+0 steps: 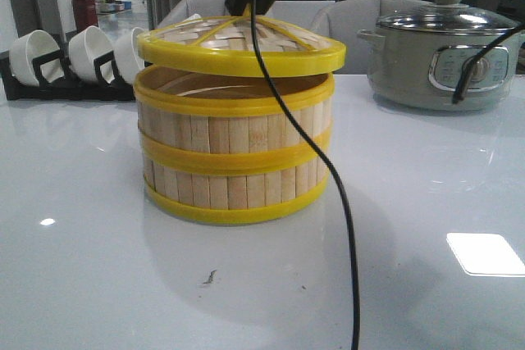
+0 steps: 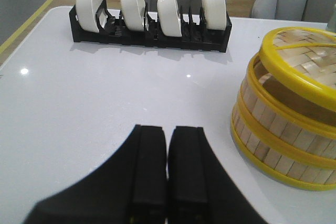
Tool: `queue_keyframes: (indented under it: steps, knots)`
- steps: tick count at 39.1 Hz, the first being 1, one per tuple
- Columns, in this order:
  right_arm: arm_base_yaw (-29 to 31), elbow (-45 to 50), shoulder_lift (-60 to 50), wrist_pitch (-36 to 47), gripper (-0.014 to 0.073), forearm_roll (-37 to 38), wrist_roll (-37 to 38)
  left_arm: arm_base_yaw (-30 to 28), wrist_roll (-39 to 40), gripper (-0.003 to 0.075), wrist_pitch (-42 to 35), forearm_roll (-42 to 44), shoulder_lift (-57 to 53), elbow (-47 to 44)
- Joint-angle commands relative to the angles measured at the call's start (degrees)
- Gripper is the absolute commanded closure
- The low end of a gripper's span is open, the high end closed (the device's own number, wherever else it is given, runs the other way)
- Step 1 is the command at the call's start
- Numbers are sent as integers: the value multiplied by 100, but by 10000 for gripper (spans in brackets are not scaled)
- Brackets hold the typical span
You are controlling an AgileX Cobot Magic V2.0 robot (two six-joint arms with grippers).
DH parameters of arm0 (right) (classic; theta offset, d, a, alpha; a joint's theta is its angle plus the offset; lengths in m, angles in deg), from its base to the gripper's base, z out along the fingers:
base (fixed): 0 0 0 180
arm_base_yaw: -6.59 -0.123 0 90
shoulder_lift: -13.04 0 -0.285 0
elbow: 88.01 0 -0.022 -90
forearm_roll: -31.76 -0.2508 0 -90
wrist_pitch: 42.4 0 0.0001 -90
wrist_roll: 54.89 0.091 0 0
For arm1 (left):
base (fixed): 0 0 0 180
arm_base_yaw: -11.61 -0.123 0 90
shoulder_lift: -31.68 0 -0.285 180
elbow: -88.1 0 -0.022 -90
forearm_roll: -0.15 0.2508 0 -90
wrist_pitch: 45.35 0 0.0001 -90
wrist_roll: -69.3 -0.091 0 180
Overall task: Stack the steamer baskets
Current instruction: 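Lift the lid with the right gripper over the basket stack, then lower the lid onto the top basket and settle it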
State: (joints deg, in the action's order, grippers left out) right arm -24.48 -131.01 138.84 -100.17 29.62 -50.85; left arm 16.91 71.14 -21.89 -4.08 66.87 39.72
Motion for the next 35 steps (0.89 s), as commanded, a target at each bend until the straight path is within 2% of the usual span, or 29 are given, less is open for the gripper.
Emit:
queue_keyframes:
  steps: [1, 35]
  knots:
    - [-28, -328, -247, 312, 545, 28, -20, -14, 74, 634, -428, -15, 13, 163]
    - [-41, -328, -21, 90, 545, 23, -15, -14, 74, 634, -428, -15, 13, 163]
